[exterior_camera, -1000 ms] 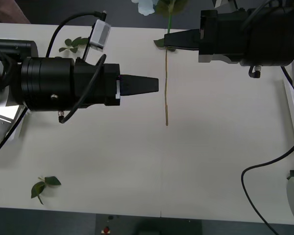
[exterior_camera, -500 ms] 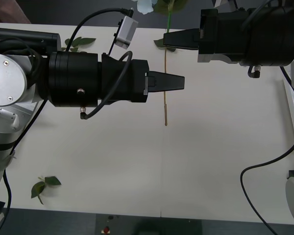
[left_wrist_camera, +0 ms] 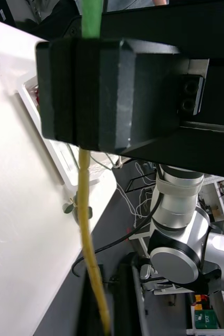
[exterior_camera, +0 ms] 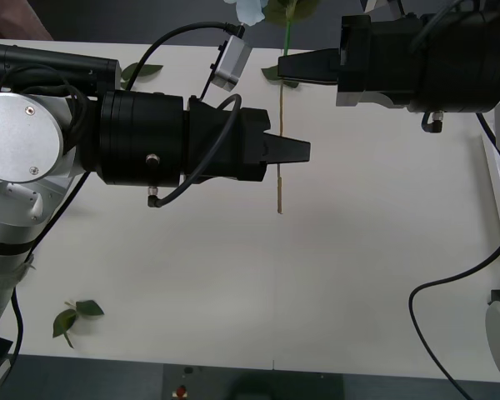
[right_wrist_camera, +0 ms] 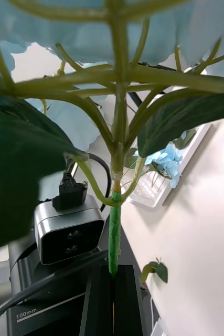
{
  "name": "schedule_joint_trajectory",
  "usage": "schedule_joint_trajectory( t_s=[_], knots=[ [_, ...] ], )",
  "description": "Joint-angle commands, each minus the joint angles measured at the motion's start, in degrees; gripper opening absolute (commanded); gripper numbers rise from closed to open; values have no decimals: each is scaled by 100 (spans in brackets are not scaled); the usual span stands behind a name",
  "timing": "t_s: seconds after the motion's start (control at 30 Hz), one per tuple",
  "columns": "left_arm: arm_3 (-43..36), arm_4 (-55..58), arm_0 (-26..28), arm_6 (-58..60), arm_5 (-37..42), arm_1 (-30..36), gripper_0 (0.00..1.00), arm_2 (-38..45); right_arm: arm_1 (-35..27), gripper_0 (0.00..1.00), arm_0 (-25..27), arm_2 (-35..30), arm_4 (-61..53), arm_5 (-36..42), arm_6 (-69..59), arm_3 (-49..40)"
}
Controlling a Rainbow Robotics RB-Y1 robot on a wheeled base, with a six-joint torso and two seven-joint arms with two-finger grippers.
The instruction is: Put the red flowers into the right box and the blue flowers into the left box
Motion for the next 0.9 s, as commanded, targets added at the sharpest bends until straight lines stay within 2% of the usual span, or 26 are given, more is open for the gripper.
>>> schedule_joint_trajectory(
  t_s=[0.03,0.27,0.33,0.37,0.4,0.43,0.47,0.63,0.9],
  knots=[
    [-147,-7,-234,240,-60,36,0,34,12,0,-160,-39,-47,-2,-140,-168],
    [-138,-60,-261,328,-174,44,0,43,12,2,-160,-39,-47,-2,-140,-168],
    [-138,-112,-261,355,-218,53,0,43,12,43,-160,-39,-47,-2,-140,-168],
    [-138,-139,-261,363,-245,44,0,43,12,67,-160,-39,-47,-2,-140,-168],
    [-147,-148,-269,381,-271,53,0,43,12,84,-160,-39,-47,-2,-140,-168],
    [-147,-156,-269,390,-280,53,0,52,12,95,-160,-39,-47,-2,-140,-168],
    [-147,-156,-269,407,-289,62,0,87,12,100,-160,-39,-47,-2,-140,-168],
    [-147,-121,-269,442,-280,211,0,201,12,100,-160,-39,-47,-2,-140,-168],
    [-147,230,-155,442,-236,1038,0,465,12,100,-160,-39,-47,-2,-140,-168]
  ],
)
